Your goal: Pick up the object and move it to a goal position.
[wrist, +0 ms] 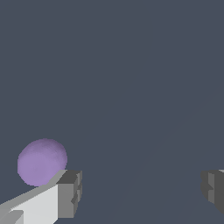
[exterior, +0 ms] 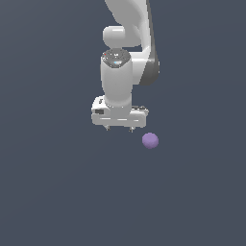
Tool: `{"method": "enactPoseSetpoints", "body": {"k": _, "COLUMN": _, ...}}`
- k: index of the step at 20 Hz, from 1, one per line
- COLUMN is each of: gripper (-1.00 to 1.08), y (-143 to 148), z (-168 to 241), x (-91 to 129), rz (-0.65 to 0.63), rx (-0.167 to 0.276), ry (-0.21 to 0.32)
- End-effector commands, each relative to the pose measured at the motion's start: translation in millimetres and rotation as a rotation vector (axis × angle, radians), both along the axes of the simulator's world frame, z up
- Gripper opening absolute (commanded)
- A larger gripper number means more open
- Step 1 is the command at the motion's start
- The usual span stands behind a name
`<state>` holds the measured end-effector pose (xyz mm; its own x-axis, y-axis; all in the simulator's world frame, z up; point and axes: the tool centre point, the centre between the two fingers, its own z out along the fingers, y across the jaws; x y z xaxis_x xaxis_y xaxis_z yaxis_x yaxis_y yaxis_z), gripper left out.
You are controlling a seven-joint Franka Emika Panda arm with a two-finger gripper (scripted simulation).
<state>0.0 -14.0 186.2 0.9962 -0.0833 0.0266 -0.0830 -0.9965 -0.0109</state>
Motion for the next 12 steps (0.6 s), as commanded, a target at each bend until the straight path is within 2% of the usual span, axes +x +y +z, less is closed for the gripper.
{"method": "enactPoseSetpoints", "body": {"k": 1, "gripper": 1.00, "y": 0, "z": 0, "x": 0, "rz": 0.000, "rx": 0.000, "ry": 0.000}}
{"method": "enactPoseSetpoints", "body": {"k": 12, "gripper": 1.00, "y": 18, "z": -15, "x": -8, "rz": 0.026, "rx": 0.029, "ry": 0.038}}
